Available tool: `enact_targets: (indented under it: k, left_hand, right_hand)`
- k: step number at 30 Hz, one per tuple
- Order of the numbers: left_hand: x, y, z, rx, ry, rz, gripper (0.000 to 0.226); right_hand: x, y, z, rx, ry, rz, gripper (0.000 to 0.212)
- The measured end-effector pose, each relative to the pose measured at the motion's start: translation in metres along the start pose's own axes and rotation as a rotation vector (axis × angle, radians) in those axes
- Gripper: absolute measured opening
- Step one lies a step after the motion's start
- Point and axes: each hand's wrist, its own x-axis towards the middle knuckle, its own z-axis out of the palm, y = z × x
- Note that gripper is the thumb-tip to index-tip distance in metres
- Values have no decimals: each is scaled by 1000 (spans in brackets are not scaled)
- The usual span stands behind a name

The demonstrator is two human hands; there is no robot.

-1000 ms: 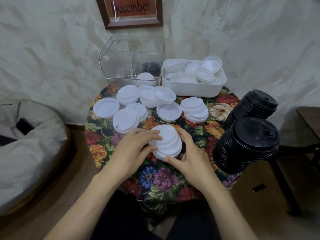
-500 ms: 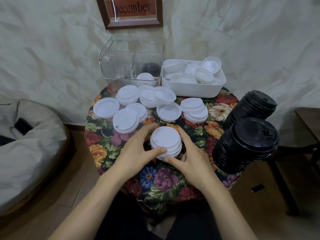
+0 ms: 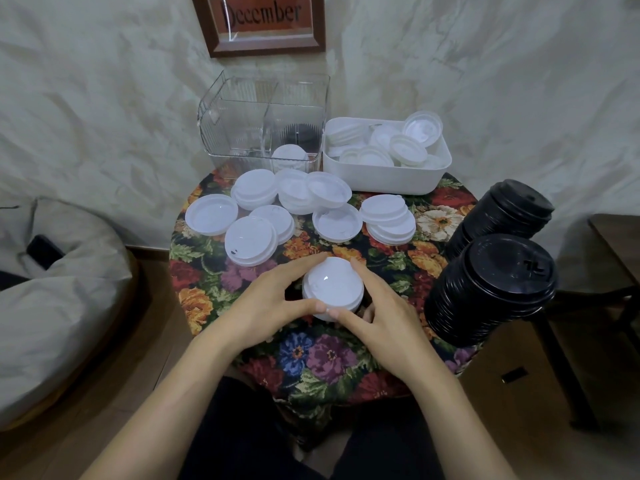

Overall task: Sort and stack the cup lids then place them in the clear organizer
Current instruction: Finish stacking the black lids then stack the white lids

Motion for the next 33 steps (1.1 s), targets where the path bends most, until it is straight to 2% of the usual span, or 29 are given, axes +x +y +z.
enact_targets:
  k: [11,19,22,26,33]
  left_hand:
    - [0,-6,1,191,0,86,75]
    - [-5,-7,6,113,73,64,80]
    - [-7,-7,6,79,105,48,87]
    - [-6,-12,5,136,115,47,94]
    - [-4,-8,9,166,151,97,82]
  right_hand:
    - [6,-4,-5,-65,-15,1,81]
    - [9,-4,-7,-42,-6,2,78]
    - [10,-2,-4,3,30,6,74]
    - [14,5,1,60,110,78,80]
    - [14,5,-1,115,77,111,67]
